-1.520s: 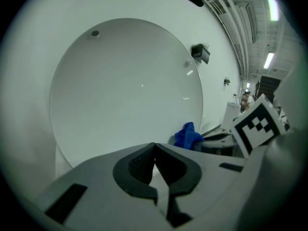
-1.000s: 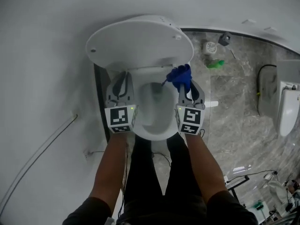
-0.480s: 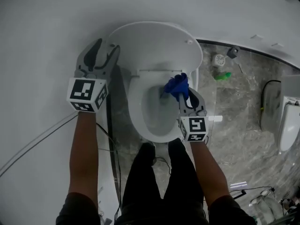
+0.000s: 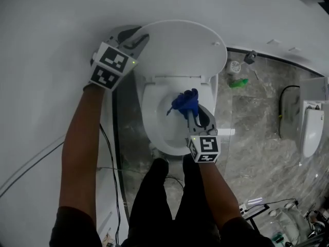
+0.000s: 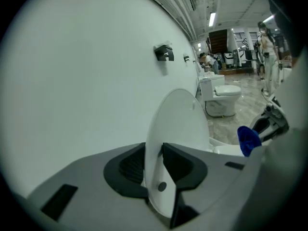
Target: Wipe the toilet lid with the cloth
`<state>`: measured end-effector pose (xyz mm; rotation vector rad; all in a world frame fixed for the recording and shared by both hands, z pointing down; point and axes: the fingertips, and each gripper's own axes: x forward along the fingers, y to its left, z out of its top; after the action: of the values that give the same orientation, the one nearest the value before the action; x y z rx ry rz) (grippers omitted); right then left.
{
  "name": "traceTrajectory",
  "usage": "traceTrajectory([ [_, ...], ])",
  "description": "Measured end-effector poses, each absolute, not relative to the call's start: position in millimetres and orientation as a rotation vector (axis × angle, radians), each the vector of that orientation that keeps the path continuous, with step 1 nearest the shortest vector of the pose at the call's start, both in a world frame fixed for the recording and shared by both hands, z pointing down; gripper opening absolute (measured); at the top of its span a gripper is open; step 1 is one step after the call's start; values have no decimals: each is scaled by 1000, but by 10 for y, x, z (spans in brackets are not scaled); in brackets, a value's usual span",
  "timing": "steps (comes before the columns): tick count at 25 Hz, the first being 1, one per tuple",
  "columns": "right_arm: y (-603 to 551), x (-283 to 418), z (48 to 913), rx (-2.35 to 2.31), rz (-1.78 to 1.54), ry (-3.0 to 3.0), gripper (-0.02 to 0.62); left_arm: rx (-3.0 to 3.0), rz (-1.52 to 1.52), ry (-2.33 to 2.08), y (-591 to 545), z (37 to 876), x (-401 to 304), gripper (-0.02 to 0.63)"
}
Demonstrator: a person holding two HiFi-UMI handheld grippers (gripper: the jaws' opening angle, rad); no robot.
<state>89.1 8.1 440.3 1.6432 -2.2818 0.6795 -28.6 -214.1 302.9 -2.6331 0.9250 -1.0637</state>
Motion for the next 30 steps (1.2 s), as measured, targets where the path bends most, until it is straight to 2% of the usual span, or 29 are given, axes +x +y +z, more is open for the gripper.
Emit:
traceTrajectory([
  [11, 490, 1019, 3921, 1828, 580, -2222, 71, -2640, -974, 765, -1434, 2859, -352, 69],
  [16, 1060, 1066, 3640, 1940, 676, -2168, 71, -2745, -885, 667, -754, 2874, -416, 55],
  [21, 1754, 1091, 3411, 2001, 679, -2109, 71, -2799, -858, 555, -12, 3121, -480, 55],
  [25, 2090, 1191, 3197, 2120, 551, -2056, 71, -2727, -942, 468, 530, 3398, -530, 58],
  [30, 2354, 1275, 3214, 2130, 519, -2063, 71, -2664, -1052, 373, 1230, 3839, -560, 95],
])
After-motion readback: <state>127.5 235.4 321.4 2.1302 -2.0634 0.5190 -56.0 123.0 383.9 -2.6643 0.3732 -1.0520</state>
